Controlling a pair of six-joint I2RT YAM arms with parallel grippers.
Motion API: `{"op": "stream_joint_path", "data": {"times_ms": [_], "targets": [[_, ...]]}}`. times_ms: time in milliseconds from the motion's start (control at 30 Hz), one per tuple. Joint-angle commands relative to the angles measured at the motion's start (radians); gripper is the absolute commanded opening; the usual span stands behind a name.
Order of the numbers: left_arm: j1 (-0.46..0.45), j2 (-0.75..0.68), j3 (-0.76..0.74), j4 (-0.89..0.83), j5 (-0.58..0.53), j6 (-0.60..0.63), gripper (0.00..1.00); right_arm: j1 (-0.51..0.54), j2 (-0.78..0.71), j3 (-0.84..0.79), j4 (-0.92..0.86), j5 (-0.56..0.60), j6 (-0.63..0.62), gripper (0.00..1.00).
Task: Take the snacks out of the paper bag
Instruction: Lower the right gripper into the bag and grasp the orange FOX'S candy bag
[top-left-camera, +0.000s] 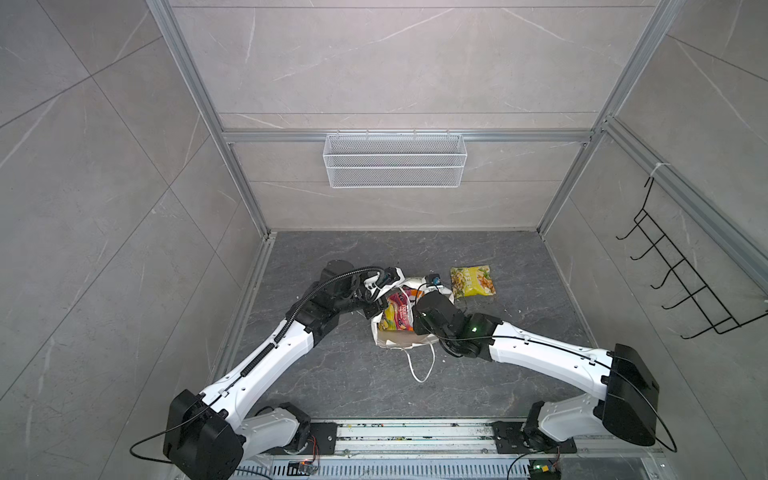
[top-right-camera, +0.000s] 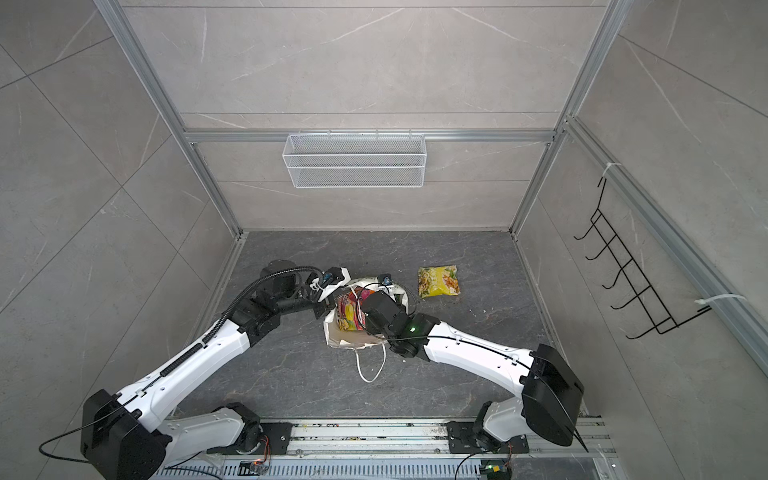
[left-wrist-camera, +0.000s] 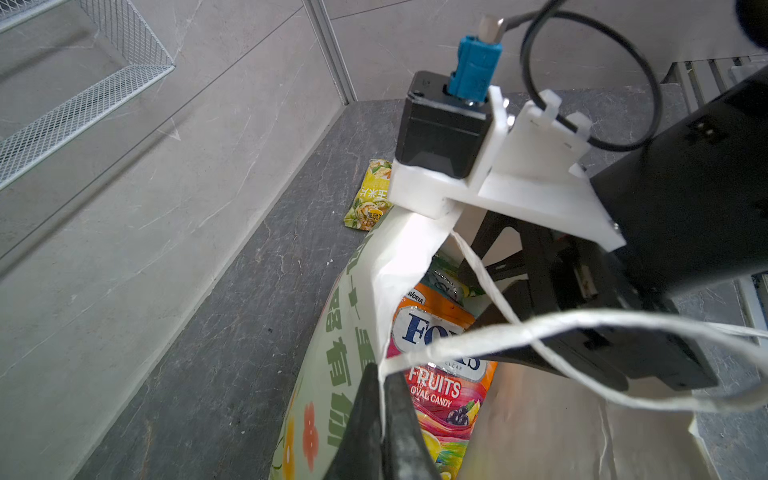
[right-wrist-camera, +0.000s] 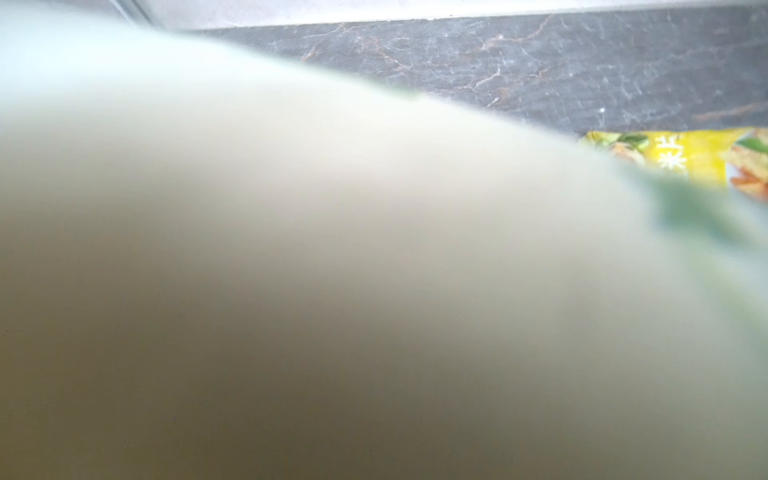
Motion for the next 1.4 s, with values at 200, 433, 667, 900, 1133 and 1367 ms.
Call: {"op": "stream_joint_path", "data": {"times_ms": [200,433,667,900,1133,1367], "targets": [[-0.009,-0.017,0.015,0.108,0.071,-0.001,0.0,-0.002,-0.009,-0.076,0.114,0.022,0.019,0.58],[-0.01,-0.02,0.008,0.122,0.084,-0.005,0.0,-0.002,0.0,-0.041,0.01,0.078,0.008,0.67],[-0.01,-0.015,0.009,0.126,0.093,-0.012,0.0,-0.004,0.106,0.027,0.004,0.081,0.029,0.72],[-0.01,-0.015,0.008,0.126,0.093,-0.012,0.0,-0.022,0.159,0.032,0.072,0.043,0.019,0.67],[-0.01,-0.014,0.004,0.127,0.085,-0.008,0.0,-0.046,0.2,0.036,0.11,-0.035,0.011,0.44],[-0.01,-0.01,0.0,0.138,0.08,-0.006,0.0,-0.047,0.197,0.036,0.144,-0.072,-0.026,0.16]]}}
